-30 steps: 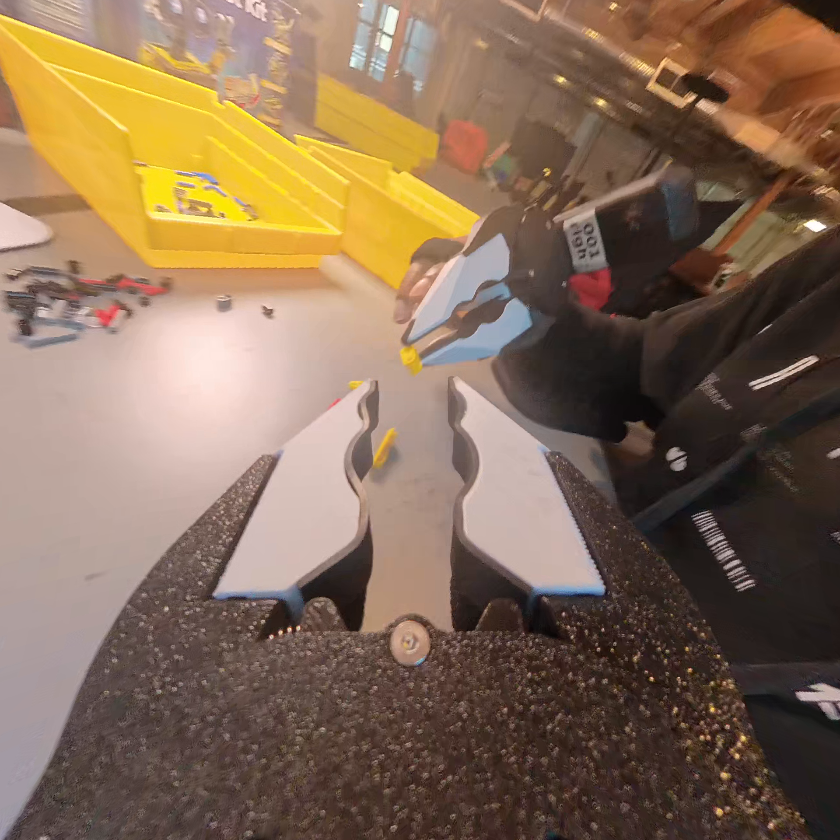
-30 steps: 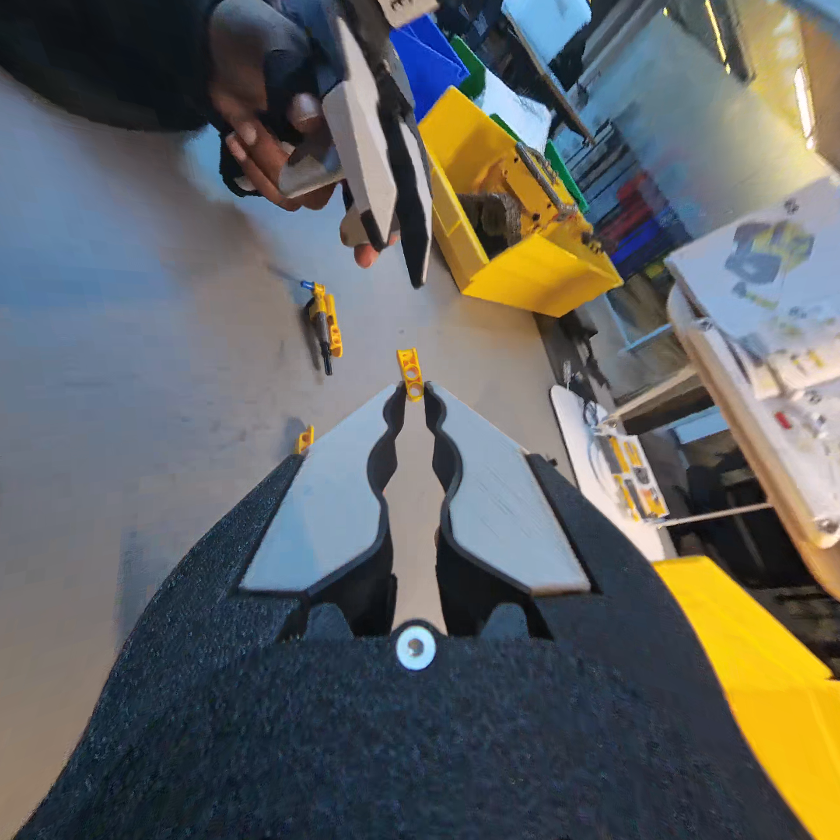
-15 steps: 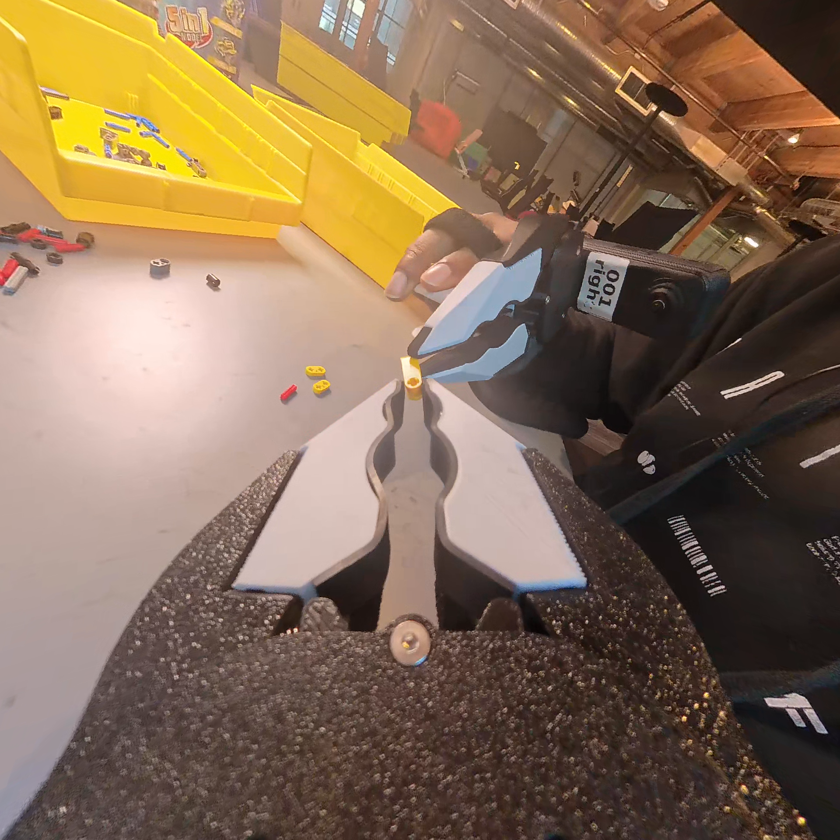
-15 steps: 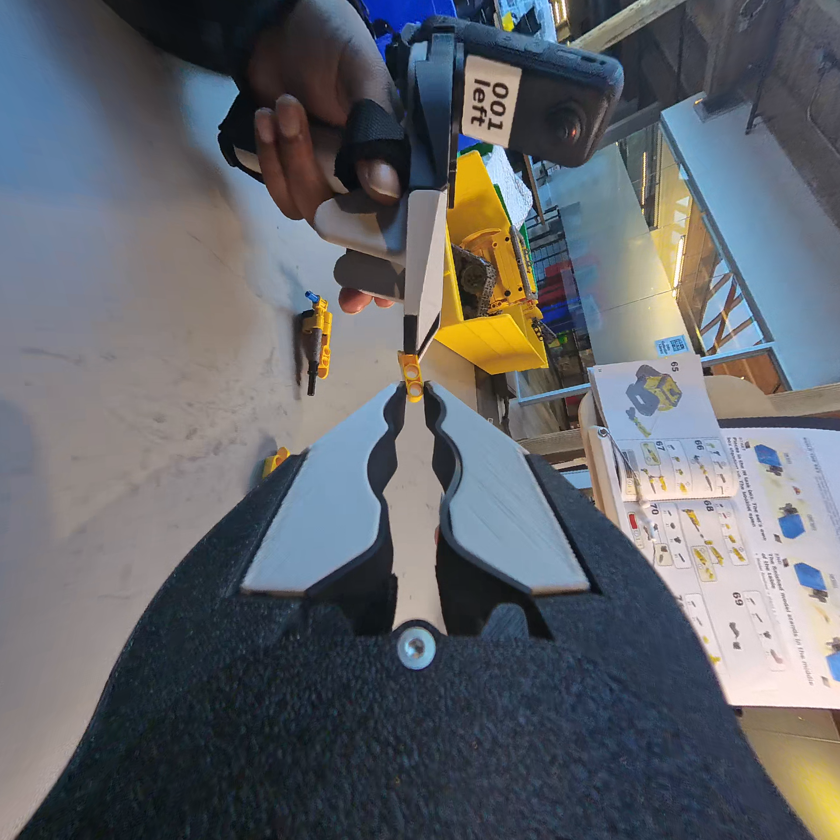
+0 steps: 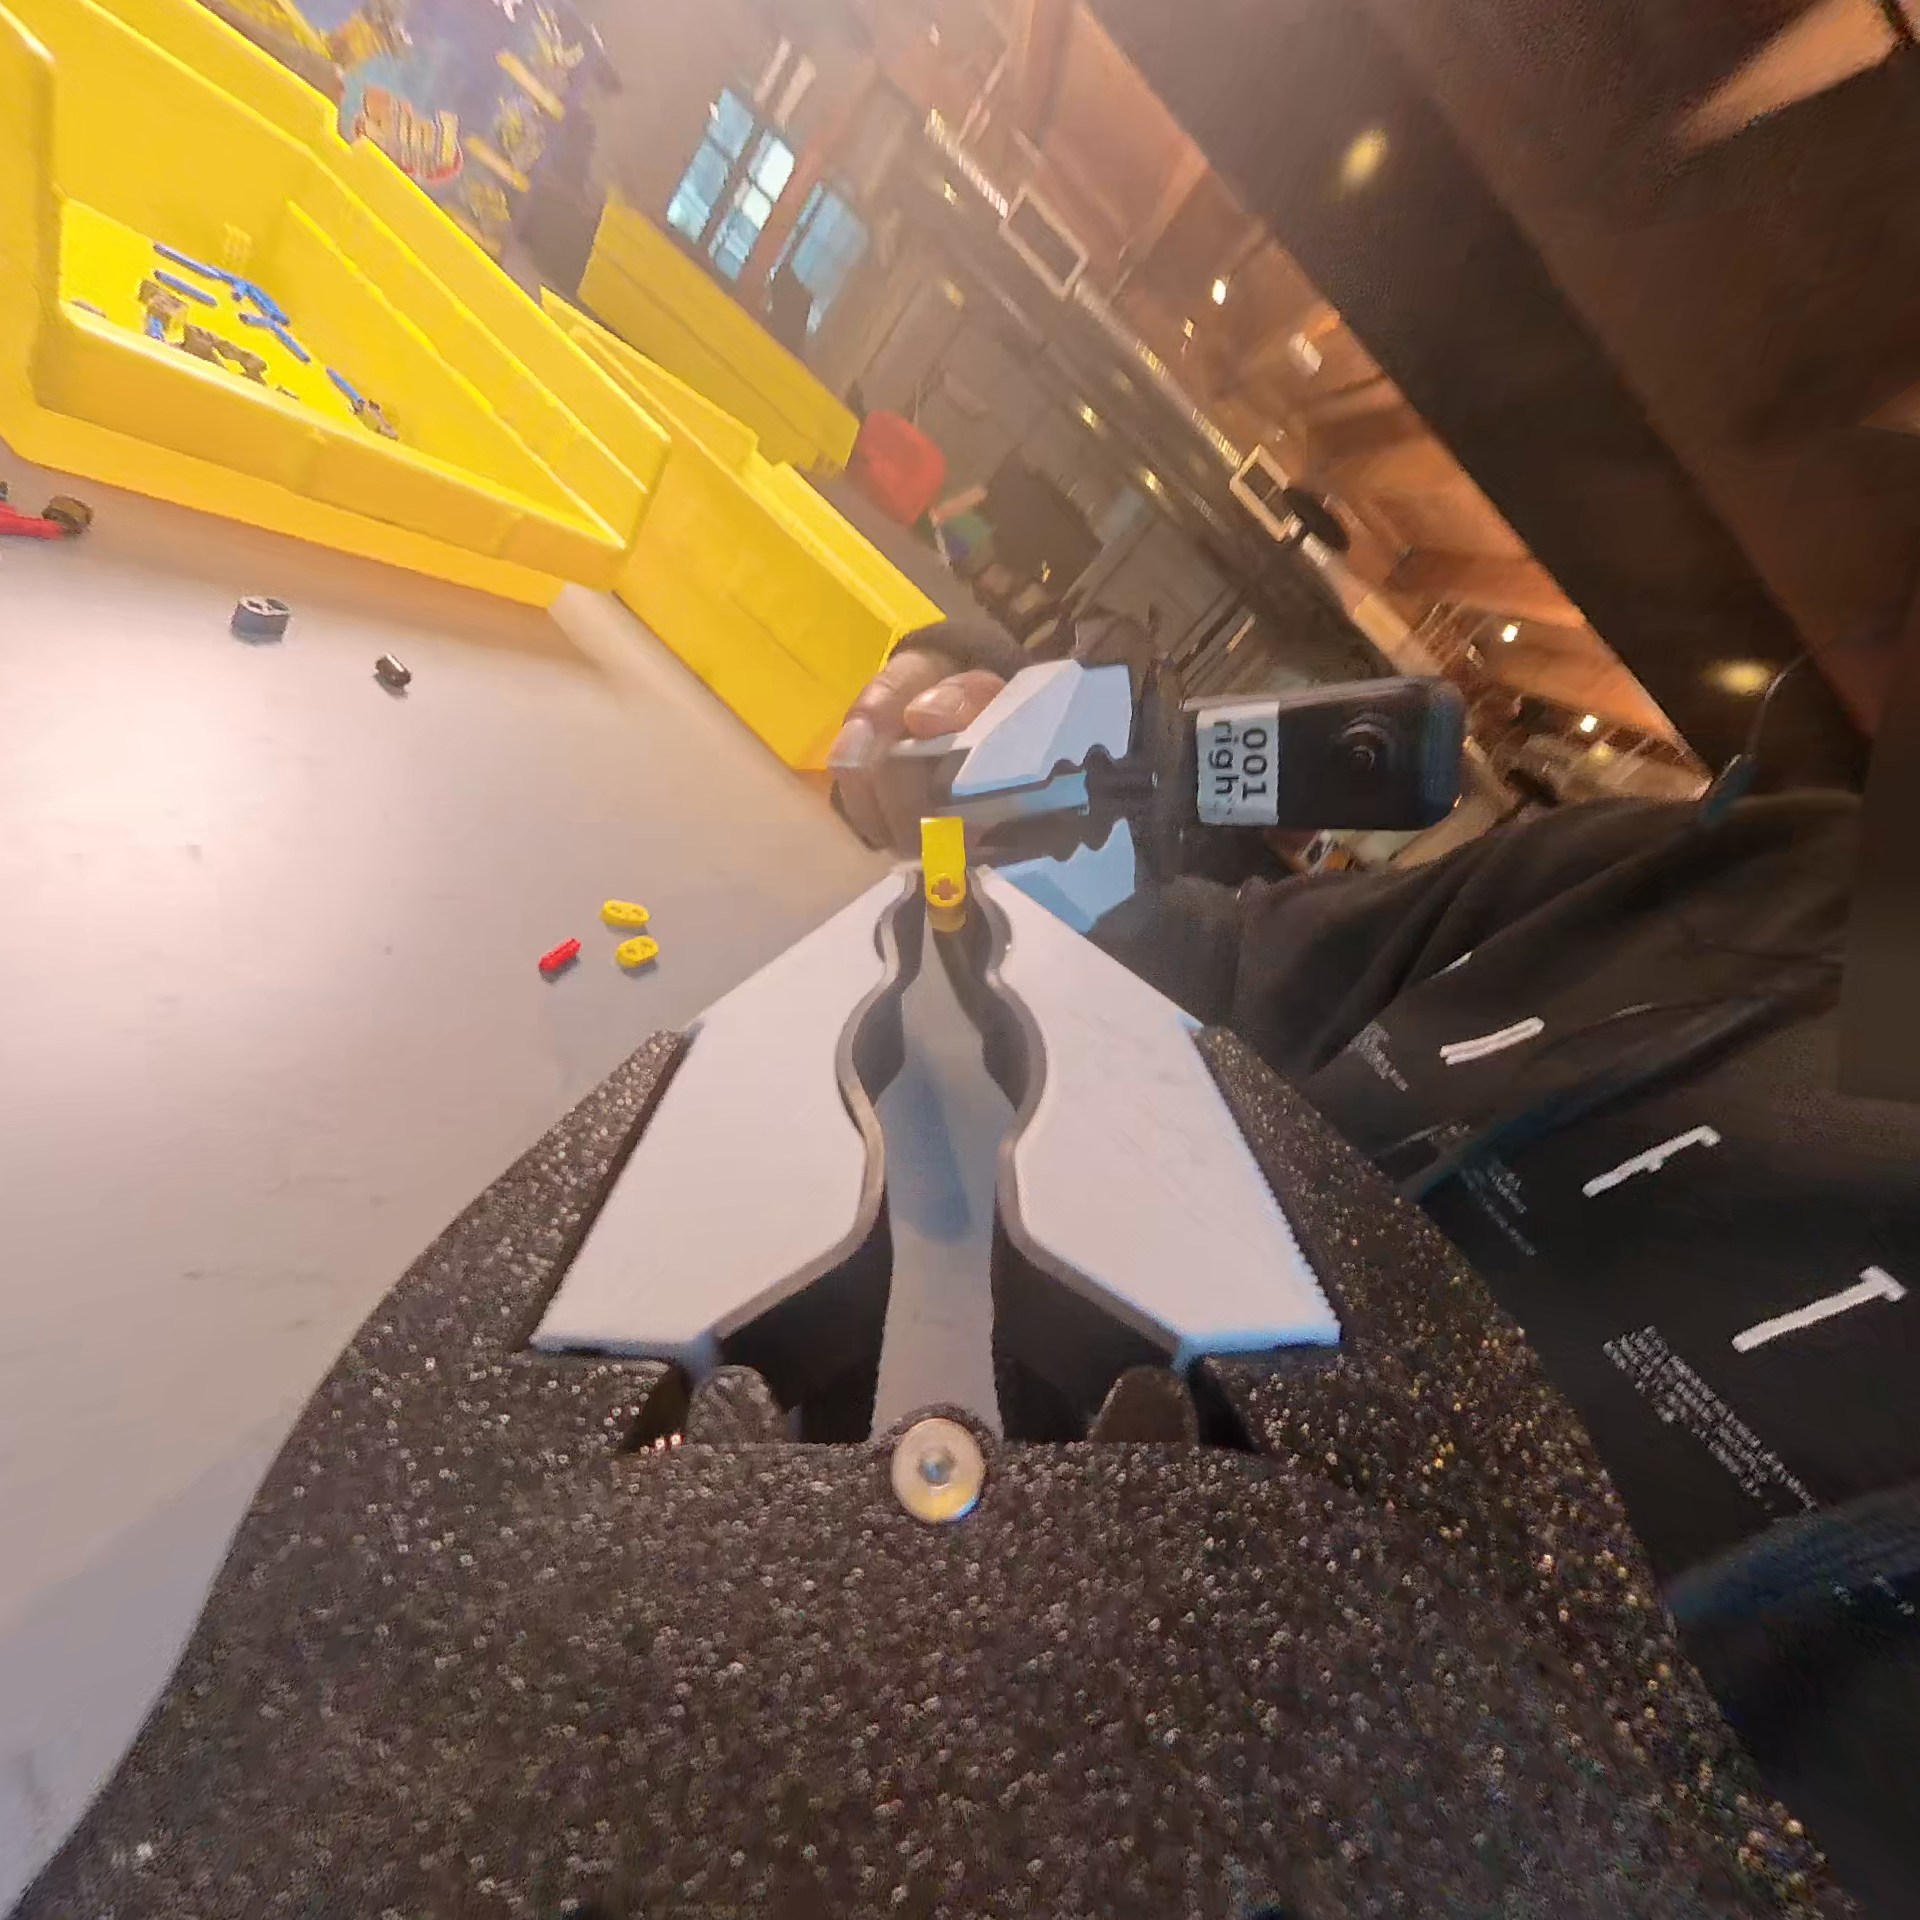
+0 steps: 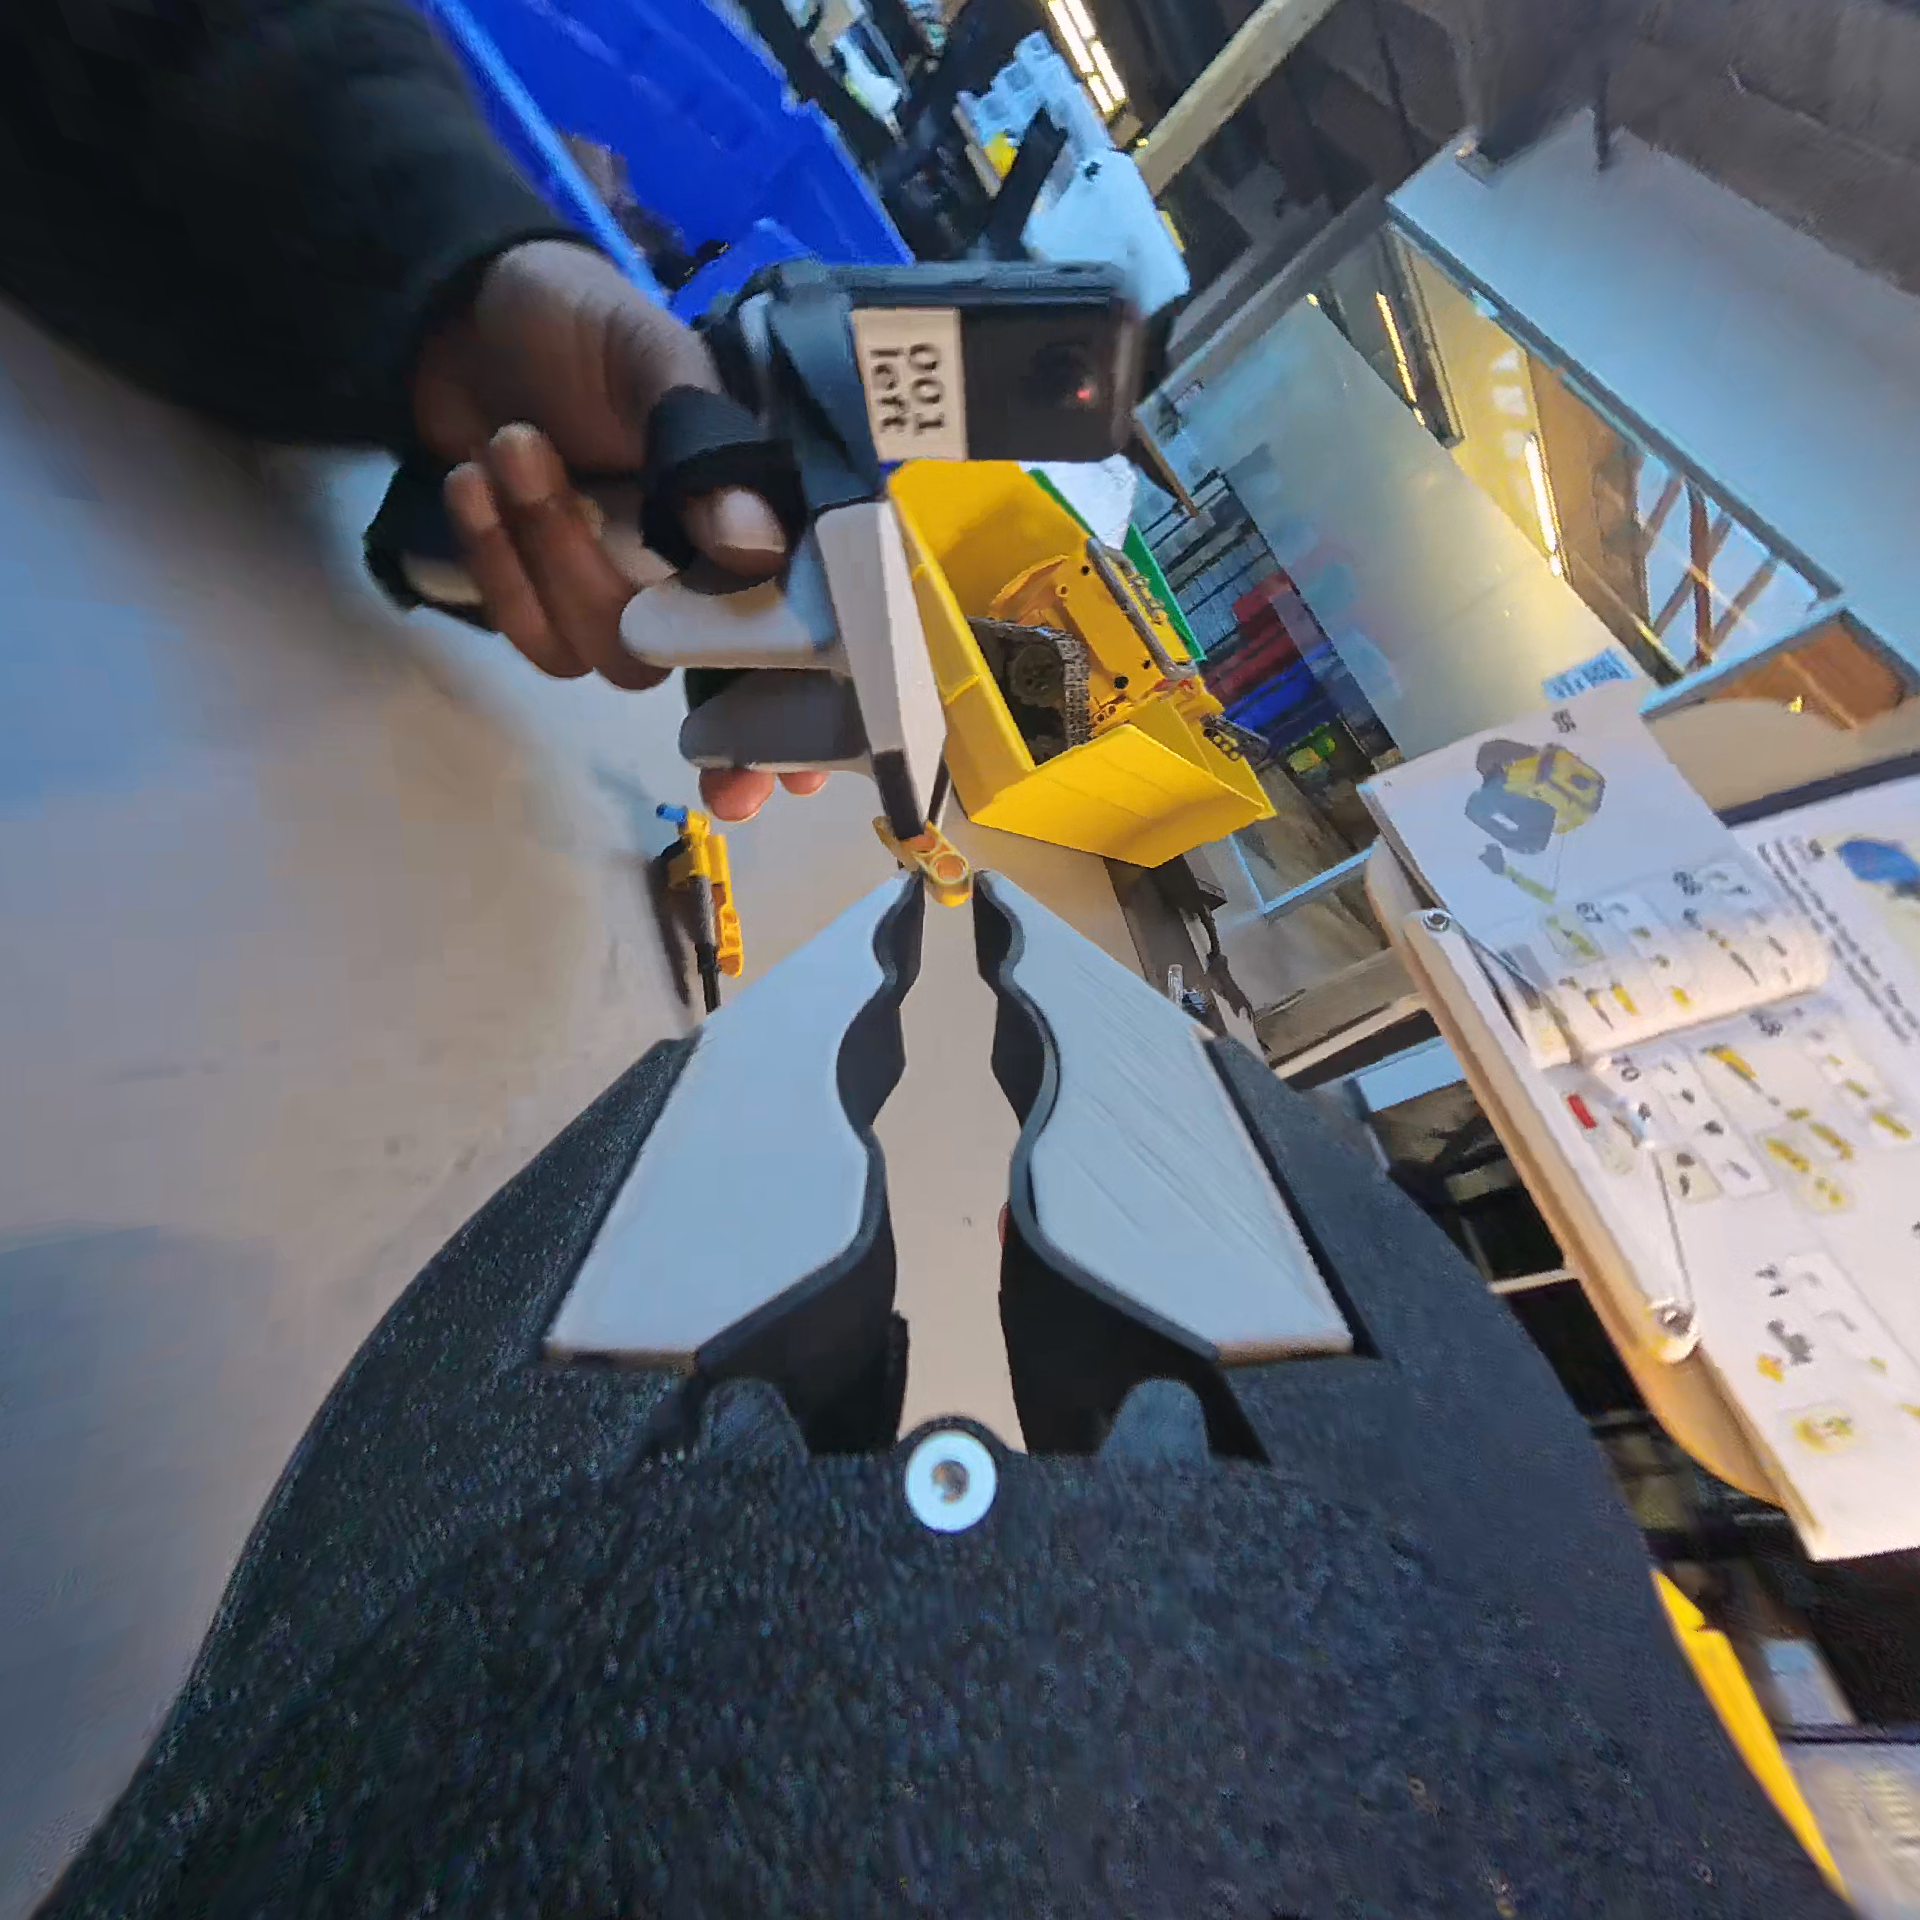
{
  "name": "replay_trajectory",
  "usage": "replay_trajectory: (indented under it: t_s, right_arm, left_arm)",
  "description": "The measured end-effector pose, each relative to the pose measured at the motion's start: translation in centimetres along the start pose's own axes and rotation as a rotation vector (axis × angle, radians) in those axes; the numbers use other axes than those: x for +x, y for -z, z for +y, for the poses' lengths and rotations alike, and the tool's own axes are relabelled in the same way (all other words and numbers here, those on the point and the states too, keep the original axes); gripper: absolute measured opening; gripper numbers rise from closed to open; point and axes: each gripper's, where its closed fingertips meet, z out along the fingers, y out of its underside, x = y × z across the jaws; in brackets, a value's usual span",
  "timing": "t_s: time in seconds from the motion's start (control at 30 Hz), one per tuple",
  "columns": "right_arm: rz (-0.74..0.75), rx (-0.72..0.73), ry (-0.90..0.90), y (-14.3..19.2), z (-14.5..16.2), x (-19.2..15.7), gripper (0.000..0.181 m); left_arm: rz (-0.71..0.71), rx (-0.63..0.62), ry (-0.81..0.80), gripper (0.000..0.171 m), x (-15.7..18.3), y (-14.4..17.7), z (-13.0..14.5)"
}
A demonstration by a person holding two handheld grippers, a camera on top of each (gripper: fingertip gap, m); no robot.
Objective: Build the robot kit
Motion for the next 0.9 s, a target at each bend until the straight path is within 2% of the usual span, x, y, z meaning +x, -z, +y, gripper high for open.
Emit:
replay_trajectory:
  t_s: [0.2,0.3,0.4,0.5,0.7,0.77,0.83,0.9]
  right_arm:
    - [0.099,0.070,-0.237,-0.1,-1.0,2.2,0.026]
    - [0.121,0.044,-0.250,-0.8,-1.0,2.1,0.038]
    - [0.161,0.035,-0.239,-1.2,-1.2,2.3,0.037]
    - [0.189,0.027,-0.221,-1.1,-1.2,2.6,0.023]
    - [0.155,0.042,-0.240,-1.0,-1.1,2.5,0.022]
    - [0.107,0.056,-0.266,-0.8,-1.1,2.2,0.018]
    - [0.019,0.072,-0.288,-0.4,-1.1,1.5,0.006]
    - [-0.047,0.080,-0.300,-0.1,-1.0,0.9,0.006]
  left_arm:
    - [0.068,0.208,0.155,0.006,0.1,0.6,-2.7]
    - [0.110,0.279,0.215,0.006,0.7,0.3,-3.3]
    - [0.131,0.304,0.248,0.006,1.1,0.0,-3.3]
    - [0.150,0.311,0.272,0.006,1.3,-0.1,-3.3]
    - [0.179,0.296,0.306,0.007,1.3,-0.2,-3.0]
    - [0.199,0.272,0.328,0.007,1.3,-0.1,-2.8]
    - [0.208,0.219,0.331,0.007,1.3,-0.1,-2.3]
    - [0.209,0.164,0.312,0.007,1.5,-0.3,-1.6]
